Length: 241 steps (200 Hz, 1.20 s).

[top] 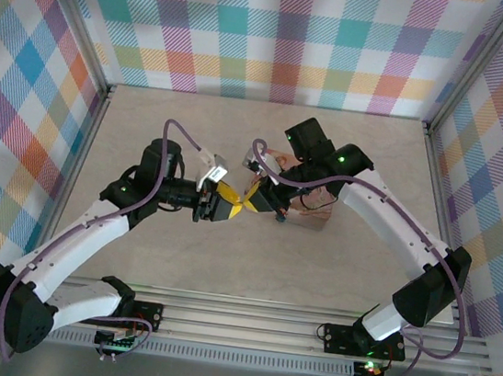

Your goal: Unlock the padlock with the key

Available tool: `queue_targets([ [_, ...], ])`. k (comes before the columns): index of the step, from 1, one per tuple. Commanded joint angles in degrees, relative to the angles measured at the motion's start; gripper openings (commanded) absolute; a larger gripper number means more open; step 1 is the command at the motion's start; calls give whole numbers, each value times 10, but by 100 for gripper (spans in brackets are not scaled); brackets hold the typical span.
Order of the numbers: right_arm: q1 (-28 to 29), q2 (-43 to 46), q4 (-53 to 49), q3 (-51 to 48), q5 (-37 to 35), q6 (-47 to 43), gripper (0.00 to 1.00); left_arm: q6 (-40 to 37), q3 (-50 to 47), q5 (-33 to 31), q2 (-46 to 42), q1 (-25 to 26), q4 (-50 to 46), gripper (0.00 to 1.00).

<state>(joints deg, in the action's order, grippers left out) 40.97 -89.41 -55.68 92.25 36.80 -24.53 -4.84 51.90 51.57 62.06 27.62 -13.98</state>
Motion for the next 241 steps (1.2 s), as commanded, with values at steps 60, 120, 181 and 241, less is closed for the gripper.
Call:
queue_targets([
  [60, 2, 47, 53, -17, 16, 43, 1, -20, 21, 6, -9, 7, -50, 0],
  [120, -50, 139, 333, -174, -63, 412, 63, 80, -61, -105, -73, 7, 98, 0],
  [181, -39, 119, 463, -220, 2, 577, 58, 109, -68, -107, -65, 7, 126, 0],
  [241, -20, 94, 472, -218, 14, 593, 36, 121, -67, -122, -74, 7, 135, 0],
])
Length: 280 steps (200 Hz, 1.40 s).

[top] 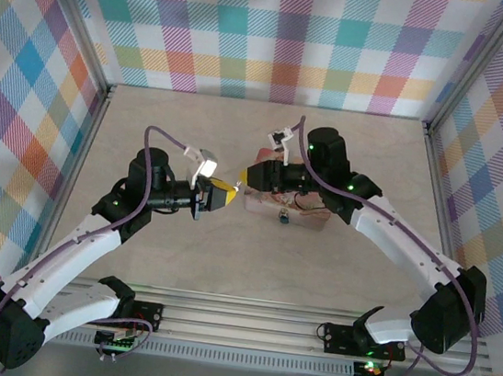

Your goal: Unlock the padlock with the key

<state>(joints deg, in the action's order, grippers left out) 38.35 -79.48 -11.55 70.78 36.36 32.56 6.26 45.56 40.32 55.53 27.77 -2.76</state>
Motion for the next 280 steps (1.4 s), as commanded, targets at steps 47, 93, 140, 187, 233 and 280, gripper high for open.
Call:
queue_targets([
  [47, 8, -7, 45, -16, 20, 33, 28, 16, -1, -17, -12, 5, 24, 0],
  [93, 9, -7, 58, -26, 20, 40, 24, 24, -4, -25, -12, 5, 33, 0],
  [140, 9, -11, 68, -30, 21, 39, 14, 25, 0, -14, -11, 5, 35, 0],
  [187, 9, -19, 99, -39, 28, 41, 0, 18, -1, -13, -13, 5, 28, 0],
  [233, 9, -12, 70, -33, 14, -9, 0, 14, -11, -45, -29, 5, 14, 6],
  [280, 10, -35, -152, 68, -52, -184, 0, 32, -22, -135, -54, 4, -33, 43],
])
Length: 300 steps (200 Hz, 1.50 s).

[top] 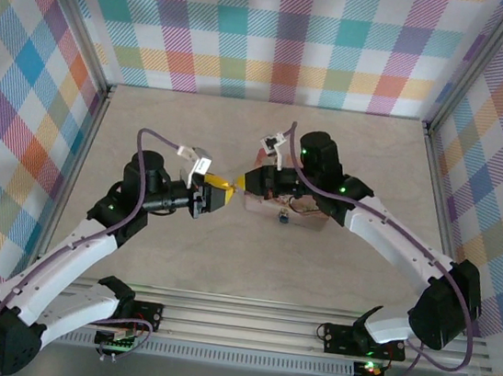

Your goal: Unlock the padlock with the key

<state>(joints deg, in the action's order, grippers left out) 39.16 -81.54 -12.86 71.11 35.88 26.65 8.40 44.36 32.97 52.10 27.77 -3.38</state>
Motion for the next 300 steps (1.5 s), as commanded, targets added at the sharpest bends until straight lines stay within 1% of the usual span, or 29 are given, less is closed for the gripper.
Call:
queue_targets([
  [1, 2, -15, -145, 67, -49, -130, 0, 11, -10, -64, -20, 4, -28, 43],
  [12, 2, -24, -189, 90, -65, -165, 0, 11, -13, -71, -23, 3, -35, 43],
  [24, 2, -29, -206, 98, -63, -186, 0, 14, -17, -61, -22, 2, -30, 42],
  [61, 2, -31, -188, 95, -36, -198, 0, 26, -20, -27, -7, 2, -2, 42],
  [86, 2, -27, -179, 91, -30, -209, 0, 32, -13, -18, 1, 1, 1, 42],
  [99, 2, -25, -170, 86, -16, -209, 0, 45, -6, 2, 10, 0, 5, 42],
  [105, 2, -23, -163, 82, -11, -207, 0, 55, -3, 15, 16, -1, 8, 42],
  [119, 1, -16, -138, 69, -3, -196, 0, 86, 6, 48, 34, -4, 27, 37],
  [139, -3, -7, -97, 47, 10, -169, 0, 141, 4, 86, 59, -6, 86, 32],
  [162, -15, 2, -58, 25, 29, -137, 0, 183, 1, 97, 75, -6, 129, 30],
  [211, -35, 27, 5, -16, 60, -82, 0, 215, 0, 122, 95, -8, 171, 21],
  [232, -37, 31, 20, -25, 64, -70, 0, 220, -2, 124, 98, -8, 177, 23],
  [268, -38, 35, 36, -34, 68, -55, 0, 220, -1, 124, 105, -9, 171, 30],
  [300, -38, 39, 50, -42, 68, -47, 0, 228, 2, 140, 116, -8, 187, 30],
])
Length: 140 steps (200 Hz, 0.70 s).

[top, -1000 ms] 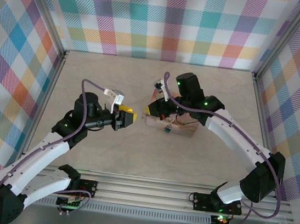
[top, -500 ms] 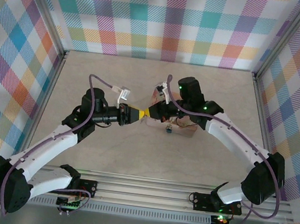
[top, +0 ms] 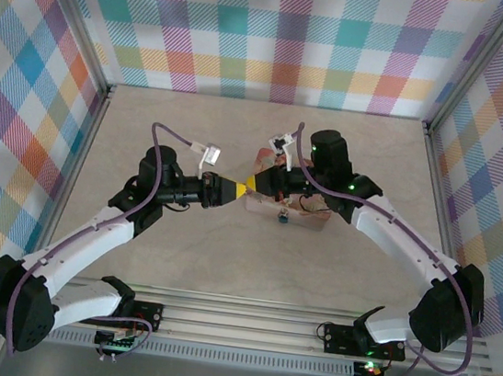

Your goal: Unlock the padlock with the key

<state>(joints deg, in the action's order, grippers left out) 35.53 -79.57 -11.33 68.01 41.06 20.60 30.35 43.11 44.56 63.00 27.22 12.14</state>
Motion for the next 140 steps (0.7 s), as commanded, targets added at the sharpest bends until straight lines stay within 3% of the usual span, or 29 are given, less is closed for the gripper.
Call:
queue_targets([
  [1, -2, 20, 35, -11, 16, 14, 0, 9, 14, 24, 7, -2, 32, 30],
  [17, -3, 20, 38, -14, 12, 19, 0, 6, 20, 37, 9, -2, 34, 22],
  [38, -5, 21, 46, -18, 7, 28, 0, -20, 32, 42, 12, -2, 4, 0],
  [67, -14, 26, 58, -26, 0, 53, 0, -100, 62, 34, 8, -2, -95, 0],
  [105, -57, 46, 102, -63, 22, 138, 38, -181, 100, 19, 2, -2, -199, 0],
  [140, -64, 44, 135, -76, 80, 162, 47, -205, 132, 57, 27, -1, -235, 0],
])
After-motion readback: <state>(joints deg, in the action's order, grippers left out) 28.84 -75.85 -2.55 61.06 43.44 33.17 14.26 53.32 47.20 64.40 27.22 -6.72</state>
